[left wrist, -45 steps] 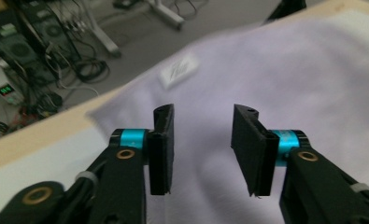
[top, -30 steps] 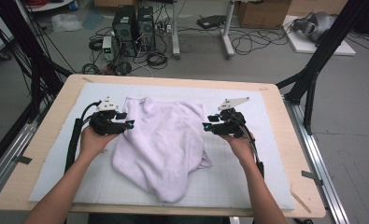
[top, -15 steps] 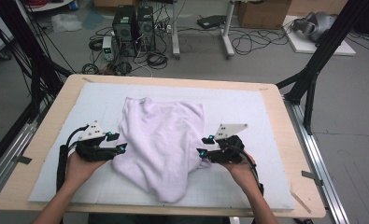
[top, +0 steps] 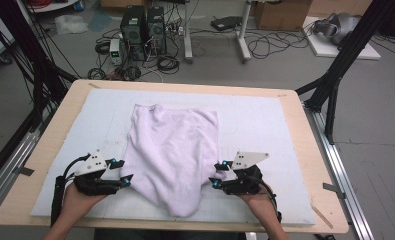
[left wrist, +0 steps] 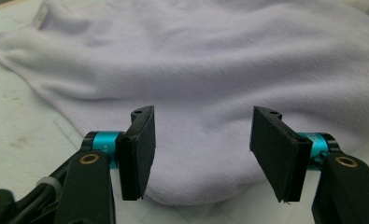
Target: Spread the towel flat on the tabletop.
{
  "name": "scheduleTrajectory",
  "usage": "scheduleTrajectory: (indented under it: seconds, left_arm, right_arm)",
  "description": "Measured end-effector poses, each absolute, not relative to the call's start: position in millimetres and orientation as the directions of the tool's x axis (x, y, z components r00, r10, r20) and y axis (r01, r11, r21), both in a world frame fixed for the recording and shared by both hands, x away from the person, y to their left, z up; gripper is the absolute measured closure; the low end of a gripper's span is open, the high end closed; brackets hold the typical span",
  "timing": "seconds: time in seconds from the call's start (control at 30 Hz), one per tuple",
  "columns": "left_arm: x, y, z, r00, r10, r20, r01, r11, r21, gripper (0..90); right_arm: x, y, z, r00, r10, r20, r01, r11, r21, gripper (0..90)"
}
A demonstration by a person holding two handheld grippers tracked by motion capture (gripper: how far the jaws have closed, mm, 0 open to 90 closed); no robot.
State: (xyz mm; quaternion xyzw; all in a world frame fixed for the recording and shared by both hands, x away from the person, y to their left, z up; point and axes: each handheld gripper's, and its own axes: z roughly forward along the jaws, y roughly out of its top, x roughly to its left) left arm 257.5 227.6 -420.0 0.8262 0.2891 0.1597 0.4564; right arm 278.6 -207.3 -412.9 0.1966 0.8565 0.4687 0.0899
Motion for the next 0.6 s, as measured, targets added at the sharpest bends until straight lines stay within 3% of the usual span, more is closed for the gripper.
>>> scheduleTrajectory:
  seconds: [0.23,0.47,0.57,0.6]
  left_arm:
    - [255.2,217.4,-429.0,0.822,0.570,-0.013,0.337,-0.467,0.818,43.3]
    - [258.8,206.5,-440.3,0.846,0.533,0.009,0.344,-0.559,0.755,62.2]
    - [258.5,203.8,-439.4,0.851,0.525,0.017,0.336,-0.570,0.750,68.2]
    - [257.8,203.1,-439.9,0.856,0.516,0.014,0.331,-0.569,0.753,74.0]
  right_arm:
    - [275.0,-193.6,-420.3,-0.918,0.394,0.034,0.248,0.506,0.826,44.8]
    - [275.7,-178.6,-424.7,-0.926,0.377,0.006,0.232,0.556,0.798,47.1]
    - [277.0,-172.6,-427.6,-0.927,0.374,-0.031,0.215,0.596,0.773,52.2]
    - [280.6,-170.2,-430.6,-0.929,0.368,-0.035,0.214,0.614,0.760,56.4]
